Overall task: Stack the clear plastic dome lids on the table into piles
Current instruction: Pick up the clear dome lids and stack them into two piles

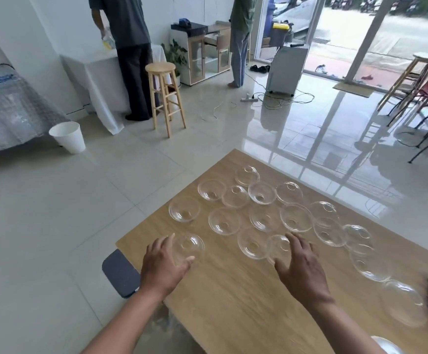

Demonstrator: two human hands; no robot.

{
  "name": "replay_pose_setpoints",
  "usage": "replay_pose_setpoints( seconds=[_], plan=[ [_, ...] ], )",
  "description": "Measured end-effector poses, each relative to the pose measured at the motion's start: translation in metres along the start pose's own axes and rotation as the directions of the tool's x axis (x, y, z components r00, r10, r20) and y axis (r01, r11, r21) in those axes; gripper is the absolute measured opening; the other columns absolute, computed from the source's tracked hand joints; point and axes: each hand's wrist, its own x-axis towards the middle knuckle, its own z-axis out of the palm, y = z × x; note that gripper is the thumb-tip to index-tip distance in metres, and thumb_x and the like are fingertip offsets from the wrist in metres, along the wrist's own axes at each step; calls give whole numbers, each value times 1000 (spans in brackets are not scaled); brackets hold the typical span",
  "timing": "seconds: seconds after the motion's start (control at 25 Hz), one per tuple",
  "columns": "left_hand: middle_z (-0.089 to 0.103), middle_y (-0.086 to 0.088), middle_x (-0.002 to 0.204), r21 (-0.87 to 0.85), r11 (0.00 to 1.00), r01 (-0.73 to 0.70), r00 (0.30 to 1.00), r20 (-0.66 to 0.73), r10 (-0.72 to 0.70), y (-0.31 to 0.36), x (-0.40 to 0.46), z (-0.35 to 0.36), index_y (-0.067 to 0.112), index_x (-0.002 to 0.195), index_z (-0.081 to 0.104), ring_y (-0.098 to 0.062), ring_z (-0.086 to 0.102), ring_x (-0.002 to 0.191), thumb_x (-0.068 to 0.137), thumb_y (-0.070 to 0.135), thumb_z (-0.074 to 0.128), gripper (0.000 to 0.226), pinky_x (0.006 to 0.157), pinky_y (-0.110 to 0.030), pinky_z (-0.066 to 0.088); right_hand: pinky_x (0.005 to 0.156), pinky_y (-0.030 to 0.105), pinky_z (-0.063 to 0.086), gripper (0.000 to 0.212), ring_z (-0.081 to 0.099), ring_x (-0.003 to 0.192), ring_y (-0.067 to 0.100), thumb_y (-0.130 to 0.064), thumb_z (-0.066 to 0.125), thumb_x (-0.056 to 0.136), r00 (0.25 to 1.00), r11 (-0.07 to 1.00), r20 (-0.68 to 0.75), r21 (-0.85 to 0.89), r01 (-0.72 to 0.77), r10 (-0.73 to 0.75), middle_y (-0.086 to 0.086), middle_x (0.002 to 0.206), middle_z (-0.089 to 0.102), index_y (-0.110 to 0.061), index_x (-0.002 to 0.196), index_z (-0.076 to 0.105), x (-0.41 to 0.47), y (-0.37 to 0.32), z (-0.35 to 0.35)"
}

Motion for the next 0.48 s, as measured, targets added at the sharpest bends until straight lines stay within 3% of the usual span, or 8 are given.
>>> replay_pose_setpoints(
  seconds=[0.08, 0.2, 0.48],
  plan=[
    [49, -2, 145, 6, 1000, -12, 996, 86, 12, -3, 10, 7, 24, 150, 38, -24, 44, 131, 72, 69, 71, 96, 107, -40, 40, 111, 41, 36, 66, 40, 132, 31, -18, 70, 82, 998, 998, 4, -11, -58, 58, 7, 151, 45, -11, 144, 46, 14, 6, 3],
    [52, 7, 137, 90, 987, -129, 984, 134, 117, 0, 13, 19, 38, 147, 38, -19, 47, 121, 69, 75, 64, 90, 96, -37, 43, 114, 38, 32, 61, 38, 137, 27, -16, 62, 87, 997, 997, 35, -38, -67, 68, 6, 154, 43, -14, 145, 47, 23, 14, 12],
    [52, 10, 136, 102, 925, -366, 916, 214, 339, 16, 8, 36, 35, 145, 38, -16, 48, 118, 63, 78, 59, 96, 94, -34, 43, 110, 39, 38, 52, 38, 141, 23, -35, 58, 95, 991, 986, 70, -133, -101, 111, 1, 159, 37, -24, 145, 47, 2, 31, 35]
  ],
)
